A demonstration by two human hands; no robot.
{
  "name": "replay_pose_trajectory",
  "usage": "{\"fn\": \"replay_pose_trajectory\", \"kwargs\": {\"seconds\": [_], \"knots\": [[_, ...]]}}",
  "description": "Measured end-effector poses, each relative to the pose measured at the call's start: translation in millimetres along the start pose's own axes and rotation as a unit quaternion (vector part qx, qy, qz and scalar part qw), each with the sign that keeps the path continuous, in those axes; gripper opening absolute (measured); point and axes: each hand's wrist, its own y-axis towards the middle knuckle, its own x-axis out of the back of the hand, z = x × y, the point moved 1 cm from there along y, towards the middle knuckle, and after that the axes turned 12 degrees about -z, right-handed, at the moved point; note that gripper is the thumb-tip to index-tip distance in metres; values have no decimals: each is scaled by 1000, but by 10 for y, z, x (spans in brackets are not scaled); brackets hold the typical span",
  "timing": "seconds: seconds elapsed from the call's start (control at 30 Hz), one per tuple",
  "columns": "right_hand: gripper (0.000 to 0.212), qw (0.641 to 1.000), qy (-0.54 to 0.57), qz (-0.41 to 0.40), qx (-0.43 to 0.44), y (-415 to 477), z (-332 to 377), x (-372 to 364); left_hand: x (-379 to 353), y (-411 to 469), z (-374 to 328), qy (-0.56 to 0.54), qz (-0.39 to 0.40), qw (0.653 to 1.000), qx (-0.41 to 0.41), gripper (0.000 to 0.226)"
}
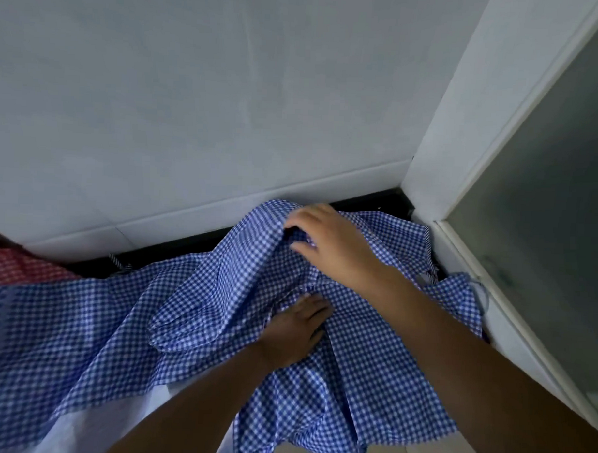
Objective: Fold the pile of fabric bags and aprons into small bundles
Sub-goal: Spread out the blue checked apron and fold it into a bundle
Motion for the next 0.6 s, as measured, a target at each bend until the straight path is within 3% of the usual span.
{"fn": "replay_pose_trajectory", "kwargs": {"seconds": [0.1, 0.17, 0.23, 0.3, 0.37, 0.43, 0.5, 0.6], "knots": [[89, 974, -68, 145, 162, 187, 304, -293, -15, -22, -73, 5, -62, 997, -41, 40], [98, 928, -157, 257, 220, 229, 430, -519, 59, -12, -186, -11, -92, 995, -49, 55], [77, 906, -189, 299, 231, 240, 472, -684, 113, -25, -275, -4, -103, 994, -28, 61], [31, 934, -171, 240, 200, 274, 472, -725, 56, -51, -294, -7, -97, 995, -8, 57], [16, 986, -101, 124, 37, 346, 437, -674, -36, -134, -220, -23, -70, 997, 12, 38], [21, 981, -2, -30, -189, 464, 320, -513, -80, -225, -156, -30, -24, 999, 25, 52], [30, 915, 97, -158, -358, 529, 134, -290, -37, -247, -157, -54, -6, 998, 33, 66], [29, 819, 211, -259, -467, 410, -101, 45, 10, -243, -148, -75, 29, 995, 53, 76]]}}
